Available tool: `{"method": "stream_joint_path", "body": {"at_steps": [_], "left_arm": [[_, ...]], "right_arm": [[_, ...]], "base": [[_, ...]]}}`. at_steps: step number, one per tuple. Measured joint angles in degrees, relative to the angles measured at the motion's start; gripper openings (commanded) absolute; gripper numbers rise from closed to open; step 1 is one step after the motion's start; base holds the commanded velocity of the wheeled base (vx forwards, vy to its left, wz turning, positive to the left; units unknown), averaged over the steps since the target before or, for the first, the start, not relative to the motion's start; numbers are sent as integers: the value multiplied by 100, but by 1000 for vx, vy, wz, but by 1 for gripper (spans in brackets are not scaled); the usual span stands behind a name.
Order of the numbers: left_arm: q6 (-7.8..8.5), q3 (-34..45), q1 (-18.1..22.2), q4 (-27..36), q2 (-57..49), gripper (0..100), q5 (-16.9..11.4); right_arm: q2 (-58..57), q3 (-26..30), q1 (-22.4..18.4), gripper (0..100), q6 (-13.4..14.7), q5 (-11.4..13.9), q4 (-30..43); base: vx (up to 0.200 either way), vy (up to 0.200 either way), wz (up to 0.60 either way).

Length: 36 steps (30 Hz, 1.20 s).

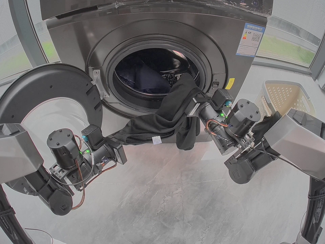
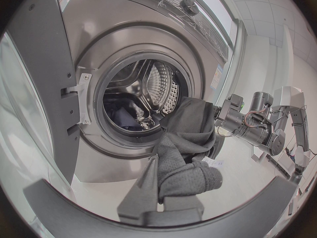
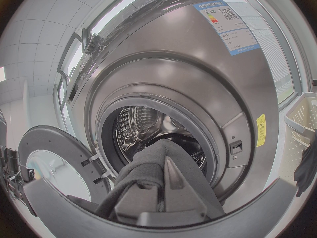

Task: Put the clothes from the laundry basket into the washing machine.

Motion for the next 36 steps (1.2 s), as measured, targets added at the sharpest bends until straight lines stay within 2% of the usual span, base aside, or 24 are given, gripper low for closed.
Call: {"method": "stream_joint_path", "body": {"at_steps": [9, 12, 17, 22, 28, 36], "left_arm": [[-2, 83, -4, -2, 65, 100, -15], [55, 282, -23, -2, 116, 100, -63], [485, 772, -116, 0, 358, 100, -332], [660, 1139, -235, 0, 624, 100, -449], [692, 1301, -382, 0, 778, 100, -452], [670, 1135, -414, 0, 839, 100, -433]], "right_arm": [[-20, -9, 37, 0, -1, 0, 2], [-22, -9, 37, 0, -4, 0, 0], [-22, -30, 43, 0, -6, 0, 2], [-20, -41, 43, 0, -9, 0, 0], [-22, -37, 37, 0, 0, 0, 0], [-20, -9, 74, 0, 5, -5, 0]], "base": [[0, 0, 0], [0, 0, 0], [0, 0, 0], [0, 0, 0], [0, 0, 0], [0, 0, 0]]}}
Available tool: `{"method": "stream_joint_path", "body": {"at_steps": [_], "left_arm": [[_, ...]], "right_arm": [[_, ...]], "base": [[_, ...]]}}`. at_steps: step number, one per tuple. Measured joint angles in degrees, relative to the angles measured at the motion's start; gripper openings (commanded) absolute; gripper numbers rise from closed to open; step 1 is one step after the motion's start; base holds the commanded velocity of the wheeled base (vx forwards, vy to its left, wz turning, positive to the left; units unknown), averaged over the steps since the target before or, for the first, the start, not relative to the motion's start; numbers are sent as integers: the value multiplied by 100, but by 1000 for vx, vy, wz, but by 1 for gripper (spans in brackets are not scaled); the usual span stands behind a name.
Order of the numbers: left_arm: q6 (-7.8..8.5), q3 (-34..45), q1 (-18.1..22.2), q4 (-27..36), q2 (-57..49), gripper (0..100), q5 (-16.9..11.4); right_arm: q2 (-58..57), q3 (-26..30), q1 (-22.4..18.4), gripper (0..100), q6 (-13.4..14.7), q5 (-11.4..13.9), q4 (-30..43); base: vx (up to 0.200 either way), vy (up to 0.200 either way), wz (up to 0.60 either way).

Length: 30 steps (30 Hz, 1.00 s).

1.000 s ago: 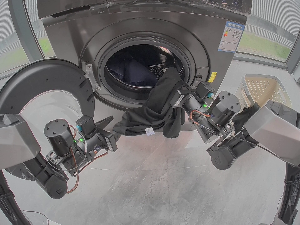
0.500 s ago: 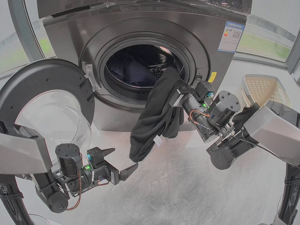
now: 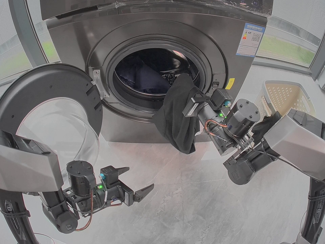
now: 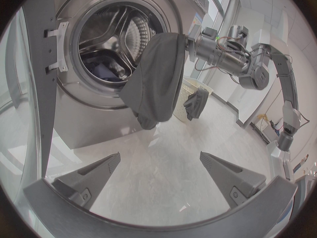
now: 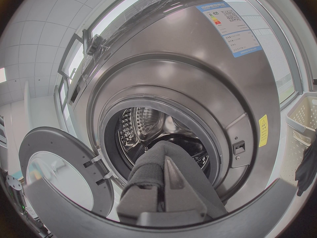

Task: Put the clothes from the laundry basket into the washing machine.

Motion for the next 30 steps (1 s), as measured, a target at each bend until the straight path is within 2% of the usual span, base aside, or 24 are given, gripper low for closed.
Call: {"method": "stream_joint_path", "body": {"at_steps": [3, 7, 10, 19, 30], "left_arm": [[-74, -256, 0, 0, -2, 100, 13], [-297, -807, -71, 0, 9, 100, 82], [-399, -1213, -206, 0, 52, 100, 151], [-440, -2193, -535, 0, 424, 100, 187], [-468, -3134, -451, 0, 990, 100, 194]], "right_arm": [[6, 13, 32, 0, 2, -11, 0], [21, 89, 95, 0, -11, -17, 0], [34, 163, 169, 0, -13, -22, 0], [45, 249, 343, 0, -20, -30, 0], [11, 321, 456, 0, 5, -40, 0]], "base": [[0, 0, 0], [0, 0, 0], [0, 0, 0], [0, 0, 0], [0, 0, 0]]}}
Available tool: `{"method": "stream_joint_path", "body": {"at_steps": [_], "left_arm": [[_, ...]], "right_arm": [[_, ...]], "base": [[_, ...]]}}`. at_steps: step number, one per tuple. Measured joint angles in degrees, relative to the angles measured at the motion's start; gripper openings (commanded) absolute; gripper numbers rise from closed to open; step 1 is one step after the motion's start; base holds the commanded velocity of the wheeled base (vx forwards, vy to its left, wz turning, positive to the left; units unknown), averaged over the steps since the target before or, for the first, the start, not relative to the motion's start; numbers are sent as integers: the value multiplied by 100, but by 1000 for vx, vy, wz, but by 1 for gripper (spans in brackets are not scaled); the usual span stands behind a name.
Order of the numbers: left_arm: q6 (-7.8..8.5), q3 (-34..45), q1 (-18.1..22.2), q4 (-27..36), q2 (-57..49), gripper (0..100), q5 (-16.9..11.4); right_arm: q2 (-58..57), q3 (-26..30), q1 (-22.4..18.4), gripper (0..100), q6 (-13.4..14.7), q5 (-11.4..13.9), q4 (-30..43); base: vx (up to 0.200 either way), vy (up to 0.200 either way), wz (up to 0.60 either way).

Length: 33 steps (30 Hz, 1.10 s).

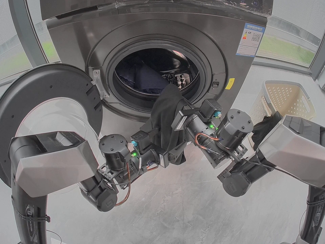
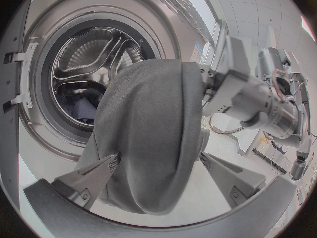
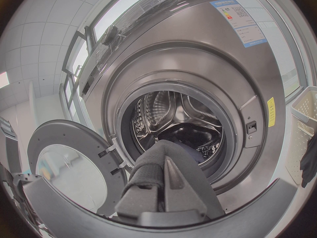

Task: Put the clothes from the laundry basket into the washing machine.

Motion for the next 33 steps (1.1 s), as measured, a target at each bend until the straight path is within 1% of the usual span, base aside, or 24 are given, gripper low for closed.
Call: {"method": "stream_joint_path", "body": {"at_steps": [3, 8, 12, 17, 22, 23, 30, 33], "left_arm": [[-24, -243, 60, 0, 118, 100, 23], [-46, -617, 200, 2, 385, 100, 190], [-55, -848, 302, 2, 586, 100, 235], [-76, -1000, 355, 5, 730, 100, 247], [-84, -1111, 350, 5, 824, 100, 349], [-87, -1122, 346, 5, 842, 0, 356], [-87, -1231, 324, 0, 909, 0, 367], [-112, -1297, 324, 0, 920, 0, 391]], "right_arm": [[-40, 68, 33, 0, 11, -1, 2], [-156, 190, 96, 0, 20, -9, -2], [-258, 366, 182, 0, 37, -9, -2], [-355, 466, 280, 0, 56, -6, 2], [-402, 484, 402, 0, 78, -11, 0], [-410, 485, 419, 0, 85, -9, 0], [-424, 490, 441, 0, 88, -11, 2], [-432, 495, 433, 0, 107, -11, 2]], "base": [[0, 0, 0], [0, 0, 0], [0, 0, 0], [0, 0, 0], [0, 0, 0], [0, 0, 0], [0, 0, 0], [0, 0, 0]]}}
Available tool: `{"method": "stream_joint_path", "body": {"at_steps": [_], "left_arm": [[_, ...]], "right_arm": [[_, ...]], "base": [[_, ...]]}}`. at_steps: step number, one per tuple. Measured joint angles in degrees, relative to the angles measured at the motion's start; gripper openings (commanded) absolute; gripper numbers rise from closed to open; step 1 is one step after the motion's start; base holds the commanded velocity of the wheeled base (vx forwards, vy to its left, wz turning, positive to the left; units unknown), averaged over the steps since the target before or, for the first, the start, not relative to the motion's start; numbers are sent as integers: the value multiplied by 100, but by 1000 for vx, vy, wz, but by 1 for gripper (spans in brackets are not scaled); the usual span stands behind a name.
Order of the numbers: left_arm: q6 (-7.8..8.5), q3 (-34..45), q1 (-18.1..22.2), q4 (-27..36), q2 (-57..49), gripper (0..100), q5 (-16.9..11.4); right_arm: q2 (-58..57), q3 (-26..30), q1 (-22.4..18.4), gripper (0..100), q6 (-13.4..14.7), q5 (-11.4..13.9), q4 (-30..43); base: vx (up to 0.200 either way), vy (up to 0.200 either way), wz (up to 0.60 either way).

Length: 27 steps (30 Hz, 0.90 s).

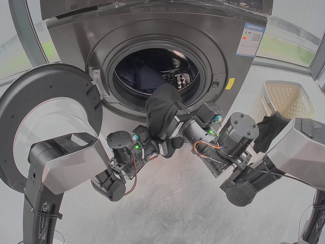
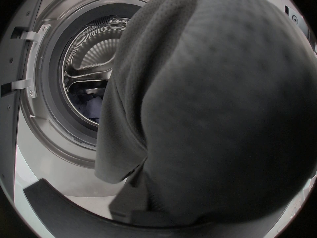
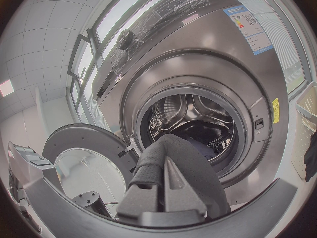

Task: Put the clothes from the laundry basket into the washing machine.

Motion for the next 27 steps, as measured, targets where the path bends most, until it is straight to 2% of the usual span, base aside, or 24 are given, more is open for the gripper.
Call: {"method": "stream_joint_path", "body": {"at_steps": [7, 13, 21, 22, 27], "left_arm": [[-117, -34, 78, 2, -78, 0, 94], [-167, 93, 141, 5, -343, 0, 101], [-211, 338, 138, 5, -679, 0, 101], [-211, 366, 140, 5, -712, 0, 101], [-210, 421, 144, 2, -789, 0, 101]], "right_arm": [[-76, 160, -144, 0, 46, 11, -13], [-89, 323, -513, 0, 112, 11, -11], [94, 223, -690, 0, 187, 5, -5], [105, 223, -700, 100, 194, 0, -5], [121, 389, -709, 100, 197, -67, -5]], "base": [[0, 0, 0], [0, 0, 0], [0, 0, 0], [0, 0, 0], [0, 0, 0]]}}
